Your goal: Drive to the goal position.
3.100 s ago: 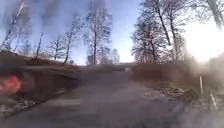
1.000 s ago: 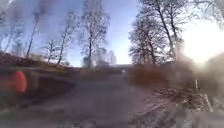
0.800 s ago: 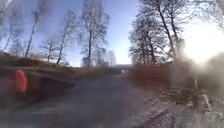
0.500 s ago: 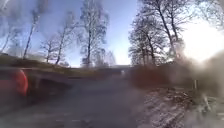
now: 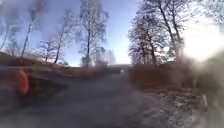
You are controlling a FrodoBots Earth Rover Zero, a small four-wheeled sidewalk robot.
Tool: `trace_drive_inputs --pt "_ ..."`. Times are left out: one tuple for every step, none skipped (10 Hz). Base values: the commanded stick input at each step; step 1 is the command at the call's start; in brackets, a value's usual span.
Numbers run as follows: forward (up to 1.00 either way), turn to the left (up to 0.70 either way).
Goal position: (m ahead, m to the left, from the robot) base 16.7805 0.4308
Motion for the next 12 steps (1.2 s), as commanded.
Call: trace_drive_inputs --pt "1.00 0.00" --pt "1.00 0.00" --pt "1.00 0.00" --pt "1.00 0.00" --pt "1.00 0.00" --pt "1.00 0.00" --pt "1.00 0.00" --pt "1.00 0.00" --pt "1.00 0.00" --pt "1.00 0.00" --pt "1.00 0.00" --pt "1.00 0.00"
